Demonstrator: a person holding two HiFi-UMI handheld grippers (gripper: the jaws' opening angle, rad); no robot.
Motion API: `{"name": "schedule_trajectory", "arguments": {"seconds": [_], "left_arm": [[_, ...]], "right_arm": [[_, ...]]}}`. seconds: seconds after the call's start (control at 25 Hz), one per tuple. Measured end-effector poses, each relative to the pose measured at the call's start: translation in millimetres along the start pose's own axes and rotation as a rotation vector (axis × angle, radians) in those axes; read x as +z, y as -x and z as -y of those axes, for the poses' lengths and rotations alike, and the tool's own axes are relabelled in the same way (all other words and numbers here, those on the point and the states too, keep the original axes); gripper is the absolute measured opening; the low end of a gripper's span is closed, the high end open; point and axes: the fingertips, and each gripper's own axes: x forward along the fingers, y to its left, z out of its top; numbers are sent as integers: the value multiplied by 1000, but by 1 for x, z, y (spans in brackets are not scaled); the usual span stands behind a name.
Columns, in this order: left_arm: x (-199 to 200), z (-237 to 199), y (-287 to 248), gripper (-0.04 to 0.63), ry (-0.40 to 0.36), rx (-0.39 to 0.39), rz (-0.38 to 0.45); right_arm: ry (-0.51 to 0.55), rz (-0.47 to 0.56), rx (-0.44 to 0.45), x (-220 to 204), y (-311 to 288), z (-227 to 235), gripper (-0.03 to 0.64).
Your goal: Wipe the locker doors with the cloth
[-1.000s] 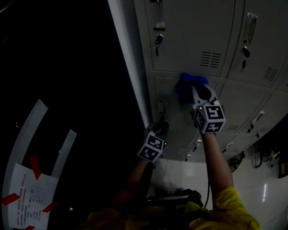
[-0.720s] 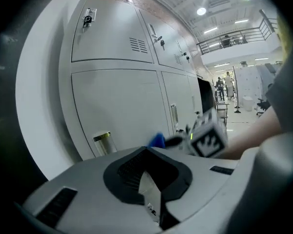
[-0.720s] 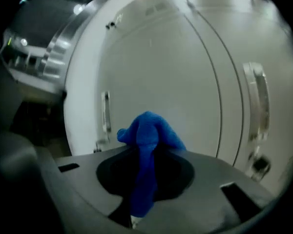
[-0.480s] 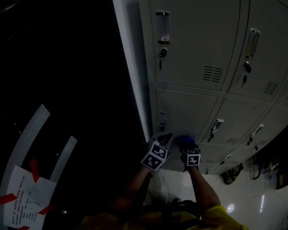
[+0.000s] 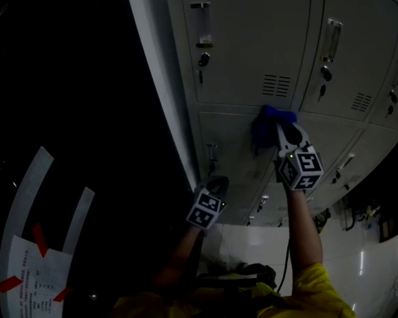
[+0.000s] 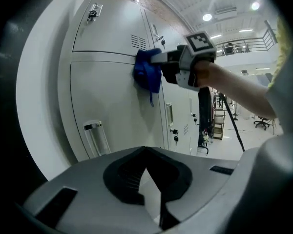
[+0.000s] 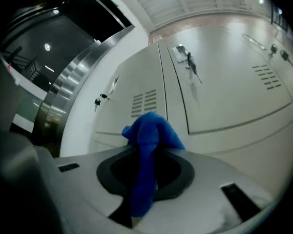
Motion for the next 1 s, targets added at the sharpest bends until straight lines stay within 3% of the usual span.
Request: {"name": "schedule_trajectory", "arguments": {"seconds": [0.12,0.28,0.36,0.44,0.56,0.6,0.72,0.84,0.92,1.0], "left_arm": [[-1,1,-1,3,-4,-5,-1],[-8,5,-4,3,-6,-16,-27],[-12,9,-1,3,-10,-25,-41],[-16,12,2,3,-11,-29,-50],[-26,13,3,3,-6,-28,-68],[-29,14,3,3,-4,-27,-73],[-26,14,6,3,3,-16,-56],[-2,20,19,3,-14,0,13],[18,29,37,3,-21,12,78],[32,44,54,3,-31,5,132]], "right_arm": [[-3,-193,-30,-120,11,-11,67],[-134,-617,-102,-346,41,-23,67],[-207,-729,-105,-405,58,-30,67],[-252,-745,-116,-426,68,-22,66],[-266,-668,-117,-402,75,-10,67],[-267,-605,-103,-369,77,-13,66],[-207,-335,-18,-215,93,-39,67],[-20,-138,6,-101,135,-61,67],[17,-109,11,-69,162,-67,67],[2,-152,3,-70,184,-61,66]]}}
